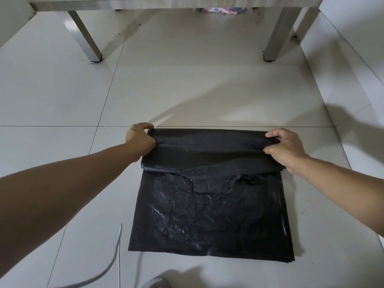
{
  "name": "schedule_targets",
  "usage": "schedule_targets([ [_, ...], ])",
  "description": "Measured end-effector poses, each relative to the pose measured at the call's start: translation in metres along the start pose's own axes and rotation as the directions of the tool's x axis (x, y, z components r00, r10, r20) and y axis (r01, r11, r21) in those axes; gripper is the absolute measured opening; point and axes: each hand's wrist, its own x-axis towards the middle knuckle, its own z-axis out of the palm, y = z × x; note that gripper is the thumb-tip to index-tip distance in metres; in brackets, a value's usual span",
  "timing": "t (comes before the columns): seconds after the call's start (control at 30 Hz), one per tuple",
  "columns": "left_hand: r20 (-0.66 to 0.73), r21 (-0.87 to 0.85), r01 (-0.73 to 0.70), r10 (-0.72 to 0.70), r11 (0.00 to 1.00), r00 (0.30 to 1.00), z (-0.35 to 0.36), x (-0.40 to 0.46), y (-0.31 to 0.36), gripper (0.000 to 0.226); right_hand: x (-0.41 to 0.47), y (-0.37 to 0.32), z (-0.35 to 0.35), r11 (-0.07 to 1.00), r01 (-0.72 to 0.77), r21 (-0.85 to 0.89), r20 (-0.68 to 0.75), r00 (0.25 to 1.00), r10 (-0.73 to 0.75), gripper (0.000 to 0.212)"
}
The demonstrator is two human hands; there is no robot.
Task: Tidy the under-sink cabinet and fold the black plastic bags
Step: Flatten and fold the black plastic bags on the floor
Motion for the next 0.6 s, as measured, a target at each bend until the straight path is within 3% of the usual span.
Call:
schedule_targets([
  [0.07, -0.019, 0.045, -0.022, 0.022, 0.999, 1.000, 0.002, -0.002, -0.001, 0.056, -0.003, 0.001, 0.001, 0.996, 0.035, -0.080, -0.008, 0.999, -0.036, 0.044],
  [0.17, -0.038, 0.277, -0.131, 0.147, 0.952, 0.988, 0.007, -0.005, 0.000, 0.061, -0.012, -0.003, 0.000, 0.928, 0.173, -0.330, -0.020, 0.982, -0.190, 0.043],
  [0.27, 0.051, 0.494, -0.394, 0.427, 0.775, 0.903, 0.015, -0.014, -0.003, 0.061, -0.022, -0.008, 0.006, 0.728, 0.380, -0.571, 0.002, 0.888, -0.461, 0.044],
  [0.33, 0.172, 0.564, -0.528, 0.535, 0.636, 0.827, 0.025, -0.018, -0.010, 0.065, -0.028, -0.009, 0.017, 0.609, 0.457, -0.648, 0.127, 0.854, -0.505, 0.054],
  [0.43, 0.315, 0.635, -0.586, 0.524, 0.503, 0.791, 0.042, -0.020, -0.022, 0.083, -0.031, -0.001, 0.037, 0.511, 0.480, -0.713, 0.299, 0.867, -0.398, 0.080],
  [0.6, 0.327, 0.660, -0.516, 0.409, 0.546, 0.852, 0.060, -0.026, -0.040, 0.096, -0.023, 0.023, 0.047, 0.453, 0.467, -0.760, 0.313, 0.873, -0.374, 0.088],
])
